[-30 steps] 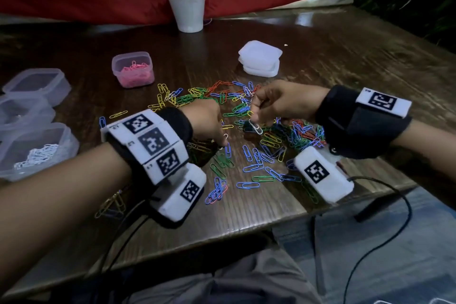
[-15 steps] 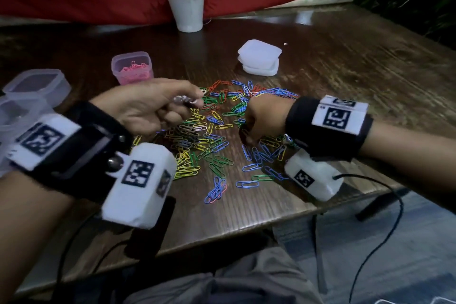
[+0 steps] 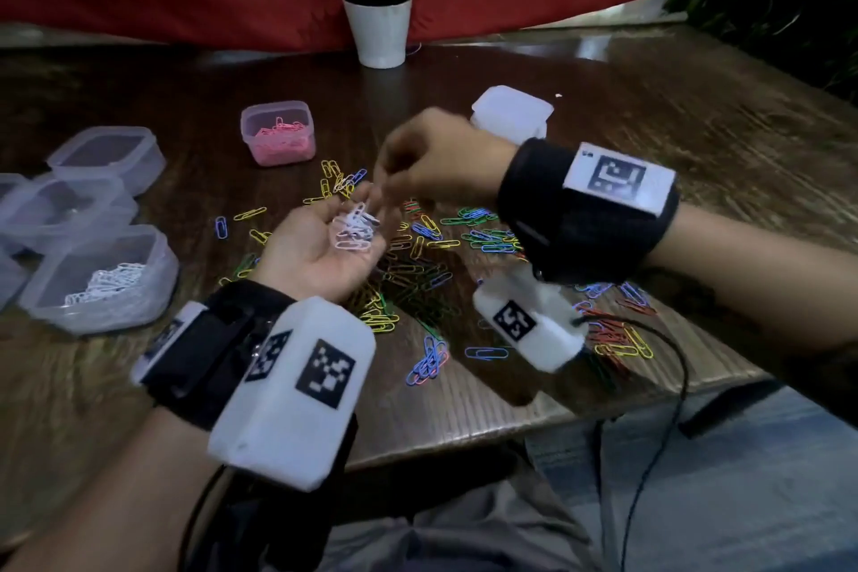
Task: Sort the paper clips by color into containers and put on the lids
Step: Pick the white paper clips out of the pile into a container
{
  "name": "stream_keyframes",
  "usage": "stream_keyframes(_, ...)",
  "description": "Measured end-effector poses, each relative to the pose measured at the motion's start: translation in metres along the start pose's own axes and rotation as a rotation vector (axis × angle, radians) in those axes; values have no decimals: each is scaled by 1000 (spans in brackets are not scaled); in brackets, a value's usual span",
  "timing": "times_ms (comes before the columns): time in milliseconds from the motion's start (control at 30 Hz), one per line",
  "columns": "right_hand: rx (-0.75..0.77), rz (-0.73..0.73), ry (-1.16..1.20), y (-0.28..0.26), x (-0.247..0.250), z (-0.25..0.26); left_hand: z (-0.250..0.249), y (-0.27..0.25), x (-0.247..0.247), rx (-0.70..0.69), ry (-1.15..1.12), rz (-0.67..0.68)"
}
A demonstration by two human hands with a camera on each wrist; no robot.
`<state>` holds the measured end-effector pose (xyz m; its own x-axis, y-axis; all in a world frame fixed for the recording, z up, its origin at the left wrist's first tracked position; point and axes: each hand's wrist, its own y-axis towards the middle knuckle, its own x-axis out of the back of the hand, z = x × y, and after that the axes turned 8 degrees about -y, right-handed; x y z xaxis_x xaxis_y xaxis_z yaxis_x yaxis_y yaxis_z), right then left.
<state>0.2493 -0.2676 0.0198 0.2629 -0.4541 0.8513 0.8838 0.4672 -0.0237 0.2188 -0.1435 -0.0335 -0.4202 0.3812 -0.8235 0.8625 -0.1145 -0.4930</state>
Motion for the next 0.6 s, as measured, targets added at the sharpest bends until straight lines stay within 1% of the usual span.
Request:
stream_keyframes(33,-3,-72,-5,4,4,-1,-7,-2,2,-6,-64,-3)
stream_keyframes(67,-9,-97,-38,8,7,-3,-16,-4,5,0,-128,-7)
stream_keyframes(100,-15,-54,-104,10,7,-4,-26,-7,7,16,-146,-1)
stream_keyframes(133,-22,36,-181,13,3,-6,-35,-9,9,53,-94,3)
stream_keyframes(167,-28,139,-269,15,-5,-8,-43,-12,9,84,25,5)
stream_keyframes(200,-31,210,-359,17,-14,-8,-48,-14,6,92,211,7)
stream_keyframes(233,-29,241,-442,20,-22,-8,-51,-15,2,65,442,-4)
stream_keyframes(267,-28,251,-486,23,-29,-9,-51,-15,-4,-3,696,-27)
stream_keyframes(333,-54,247,-503,28,-33,-11,-45,-12,-17,-194,1254,-48)
stream_keyframes(367,-68,242,-510,29,-34,-11,-40,-11,-23,-293,1540,-19)
stream_keyframes(400,-81,253,-516,30,-34,-12,-36,-8,-28,-388,1811,37)
stream_keyframes(433,-85,276,-512,30,-35,-14,-31,-5,-32,-434,2053,103)
stream_keyframes(467,-81,300,-500,30,-36,-15,-29,0,-36,-447,2265,148)
stream_keyframes(500,-74,313,-497,30,-37,-16,-27,5,-38,-430,2420,159)
stream_keyframes(533,-64,312,-501,28,-38,-17,-25,10,-40,-394,2524,158)
stream_keyframes(600,-47,310,-500,28,-39,-21,-21,19,-42,-344,2626,178)
